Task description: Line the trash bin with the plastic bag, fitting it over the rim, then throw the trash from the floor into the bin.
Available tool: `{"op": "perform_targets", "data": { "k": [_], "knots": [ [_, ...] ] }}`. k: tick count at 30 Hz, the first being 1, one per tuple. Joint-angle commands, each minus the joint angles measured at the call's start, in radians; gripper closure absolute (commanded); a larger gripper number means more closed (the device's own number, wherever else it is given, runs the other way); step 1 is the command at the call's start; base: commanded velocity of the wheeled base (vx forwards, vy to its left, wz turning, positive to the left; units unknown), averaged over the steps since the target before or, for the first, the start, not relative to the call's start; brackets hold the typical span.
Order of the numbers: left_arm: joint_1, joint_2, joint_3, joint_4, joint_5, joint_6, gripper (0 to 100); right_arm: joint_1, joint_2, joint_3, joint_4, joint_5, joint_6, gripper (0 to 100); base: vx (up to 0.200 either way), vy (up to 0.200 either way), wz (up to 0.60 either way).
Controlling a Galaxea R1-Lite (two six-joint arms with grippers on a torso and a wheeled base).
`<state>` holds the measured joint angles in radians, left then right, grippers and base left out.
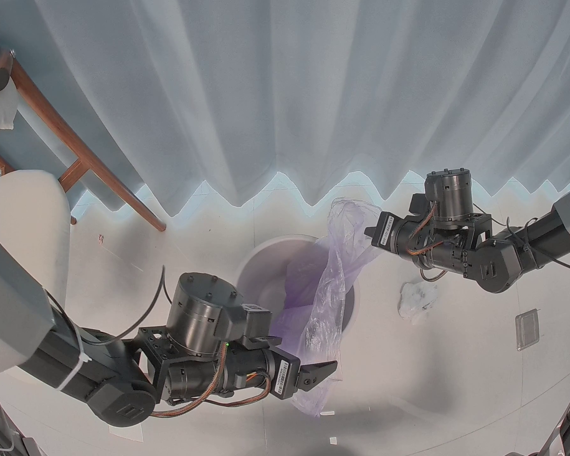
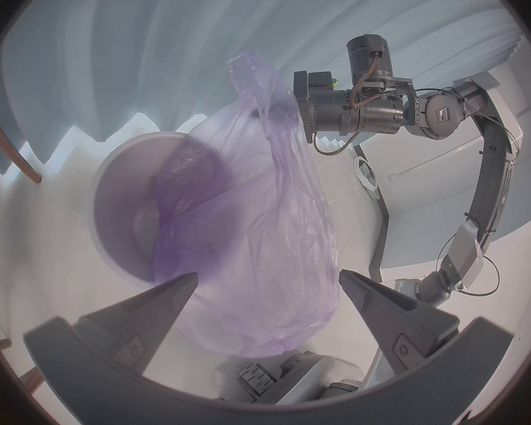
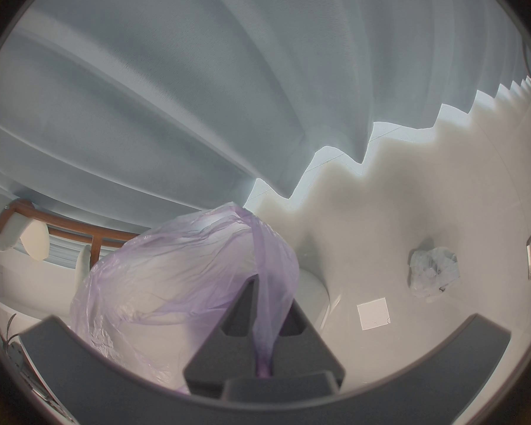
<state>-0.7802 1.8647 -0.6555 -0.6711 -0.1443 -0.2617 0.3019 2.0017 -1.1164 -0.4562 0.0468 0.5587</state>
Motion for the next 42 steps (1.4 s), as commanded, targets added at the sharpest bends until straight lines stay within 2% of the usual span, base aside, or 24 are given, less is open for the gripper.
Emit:
{"op": "perform_targets", "data": {
  "k": [1,2,10,24,34,42],
  "knots": [
    [-0.007,0.053,-0.010,-0.015,0.002,-0.001,0,0.000,0.000,0.003,-0.001,0.001,0.000,100,0.000,0.000,0.00],
    [-0.011,0.054,-0.006,-0.016,0.002,-0.001,100,0.000,-0.001,0.003,-0.001,0.001,0.001,100,0.000,0.000,0.00],
    [-0.004,0.034,0.001,-0.018,0.008,-0.004,100,-0.001,0.002,0.003,-0.001,0.001,0.001,100,0.000,0.000,0.00],
    [0.088,-0.117,0.063,-0.016,0.006,-0.005,100,-0.033,0.012,0.001,-0.039,0.001,-0.005,100,0.000,0.000,0.00],
    [0.141,-0.153,0.094,-0.018,-0.001,-0.010,100,-0.070,0.006,-0.014,-0.042,0.008,-0.010,100,0.000,0.000,0.00],
    [0.193,-0.182,0.113,-0.016,-0.003,-0.011,100,-0.089,-0.004,-0.010,-0.041,0.041,-0.011,100,0.000,0.000,0.00]
  ]
}}
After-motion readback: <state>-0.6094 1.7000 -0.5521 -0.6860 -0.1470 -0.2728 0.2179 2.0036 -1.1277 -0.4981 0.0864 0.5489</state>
